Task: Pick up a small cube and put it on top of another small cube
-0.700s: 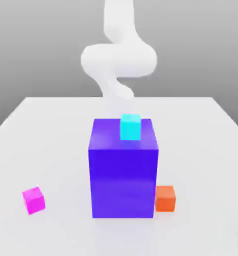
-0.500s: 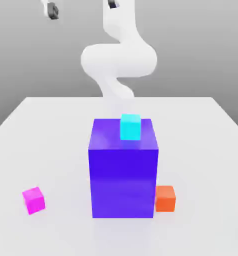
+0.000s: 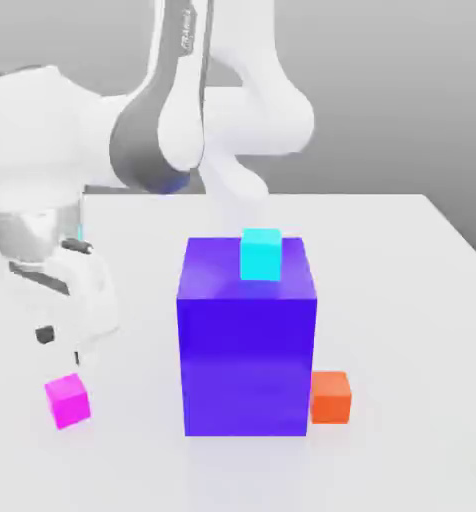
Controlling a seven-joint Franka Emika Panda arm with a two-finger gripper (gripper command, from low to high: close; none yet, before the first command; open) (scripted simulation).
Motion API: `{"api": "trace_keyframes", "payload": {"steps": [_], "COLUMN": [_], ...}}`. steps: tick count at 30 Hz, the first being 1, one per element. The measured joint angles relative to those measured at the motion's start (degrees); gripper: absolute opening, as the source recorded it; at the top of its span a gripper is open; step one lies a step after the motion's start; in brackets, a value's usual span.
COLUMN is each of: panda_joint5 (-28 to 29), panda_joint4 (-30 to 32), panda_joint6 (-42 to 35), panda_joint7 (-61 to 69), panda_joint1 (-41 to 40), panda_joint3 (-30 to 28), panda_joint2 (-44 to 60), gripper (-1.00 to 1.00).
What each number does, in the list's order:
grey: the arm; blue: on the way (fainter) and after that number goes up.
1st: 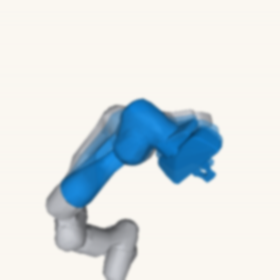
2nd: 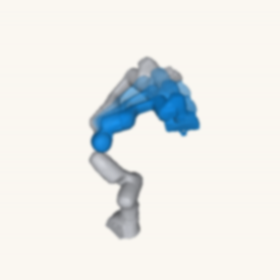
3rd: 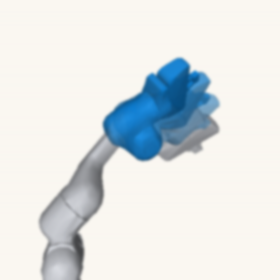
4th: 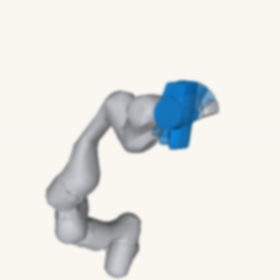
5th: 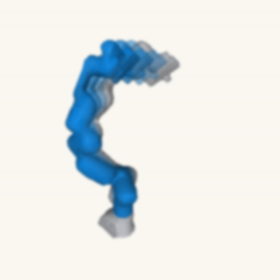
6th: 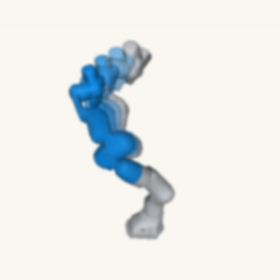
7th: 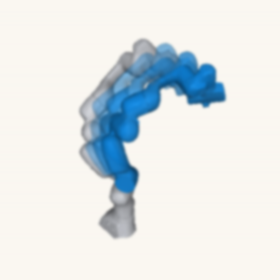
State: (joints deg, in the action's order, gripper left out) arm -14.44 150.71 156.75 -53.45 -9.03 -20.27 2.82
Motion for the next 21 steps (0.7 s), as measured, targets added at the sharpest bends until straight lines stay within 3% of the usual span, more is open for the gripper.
{"api": "trace_keyframes", "payload": {"steps": [3, 5, 12, 13, 21], "panda_joint5": [3.0, 1.3, -7.9, -8.7, -7.2], "panda_joint4": [2.2, 2.0, -0.2, -0.3, -0.1], "panda_joint6": [3.6, 5.7, 12.7, 13.4, 12.8], "panda_joint7": [-4.1, -3.1, 3.7, 4.3, 3.3], "panda_joint1": [-0.7, -1.3, -9.4, -10.4, -9.8], "panda_joint3": [-2.6, -2.0, 8.0, 9.1, 8.2], "panda_joint2": [4.8, 7.6, 17.1, 18.0, 16.9], "gripper": [0.0, 0.0, 0.0, -1.0, -1.0]}}
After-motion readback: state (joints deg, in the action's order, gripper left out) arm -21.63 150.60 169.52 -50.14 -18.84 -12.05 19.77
